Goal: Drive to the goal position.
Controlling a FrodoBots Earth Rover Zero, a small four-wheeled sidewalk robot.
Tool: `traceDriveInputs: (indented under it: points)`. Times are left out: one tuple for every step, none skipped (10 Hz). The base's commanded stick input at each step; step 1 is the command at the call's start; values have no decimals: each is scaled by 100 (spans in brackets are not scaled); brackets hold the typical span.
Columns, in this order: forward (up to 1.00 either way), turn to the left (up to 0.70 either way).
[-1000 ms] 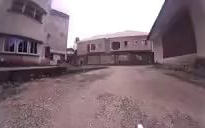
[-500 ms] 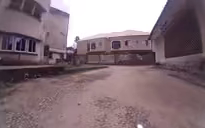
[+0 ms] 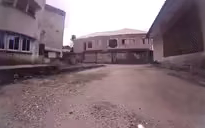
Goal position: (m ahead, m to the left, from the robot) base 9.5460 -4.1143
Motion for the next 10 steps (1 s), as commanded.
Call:
traceDriveInputs:
  points:
    - [50, 7]
    - [50, 7]
    - [50, -14]
    - [50, -42]
    - [50, -43]
    - [50, -43]
    - [50, -43]
    - [50, -43]
    - [50, -43]
    - [50, -27]
